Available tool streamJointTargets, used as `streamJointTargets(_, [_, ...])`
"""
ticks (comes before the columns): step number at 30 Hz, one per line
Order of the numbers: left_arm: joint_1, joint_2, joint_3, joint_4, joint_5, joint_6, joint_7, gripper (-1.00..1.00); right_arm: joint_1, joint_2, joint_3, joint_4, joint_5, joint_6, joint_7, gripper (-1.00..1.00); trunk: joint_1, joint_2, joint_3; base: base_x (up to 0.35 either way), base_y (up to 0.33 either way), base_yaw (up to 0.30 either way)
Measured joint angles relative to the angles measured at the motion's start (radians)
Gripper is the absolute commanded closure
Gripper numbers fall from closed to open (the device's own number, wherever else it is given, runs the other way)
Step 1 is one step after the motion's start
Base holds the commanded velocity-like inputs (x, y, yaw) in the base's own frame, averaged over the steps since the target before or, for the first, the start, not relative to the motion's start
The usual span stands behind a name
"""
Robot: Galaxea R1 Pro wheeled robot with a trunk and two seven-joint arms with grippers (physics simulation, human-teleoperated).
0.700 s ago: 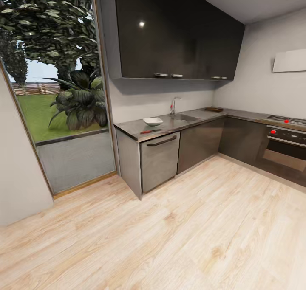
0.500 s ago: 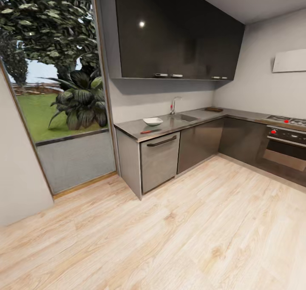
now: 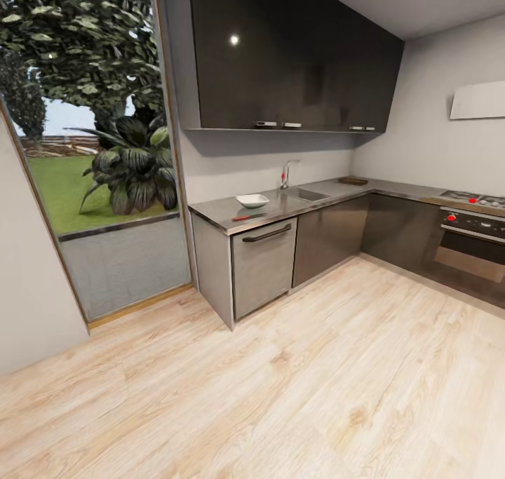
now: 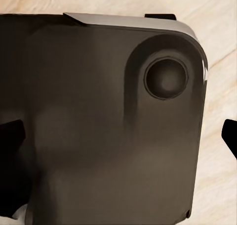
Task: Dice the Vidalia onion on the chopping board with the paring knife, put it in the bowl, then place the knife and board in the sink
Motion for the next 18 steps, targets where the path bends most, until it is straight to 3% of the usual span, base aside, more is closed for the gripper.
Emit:
streamJointTargets(13, [0.000, 0.010, 0.002, -0.071, -0.001, 0.000, 0.003, -1.00, 0.000, -0.007, 0.002, -0.063, 0.008, -0.061, -0.004, -1.00, 0.000, 0.000, 0.000, 0.000, 0.000, 0.000])
streamJointTargets(18, [0.000, 0.013, 0.004, -0.099, -0.001, 0.000, 0.013, -1.00, 0.000, -0.023, 0.002, -0.091, 0.009, -0.089, -0.007, -1.00, 0.000, 0.000, 0.000, 0.000, 0.000, 0.000])
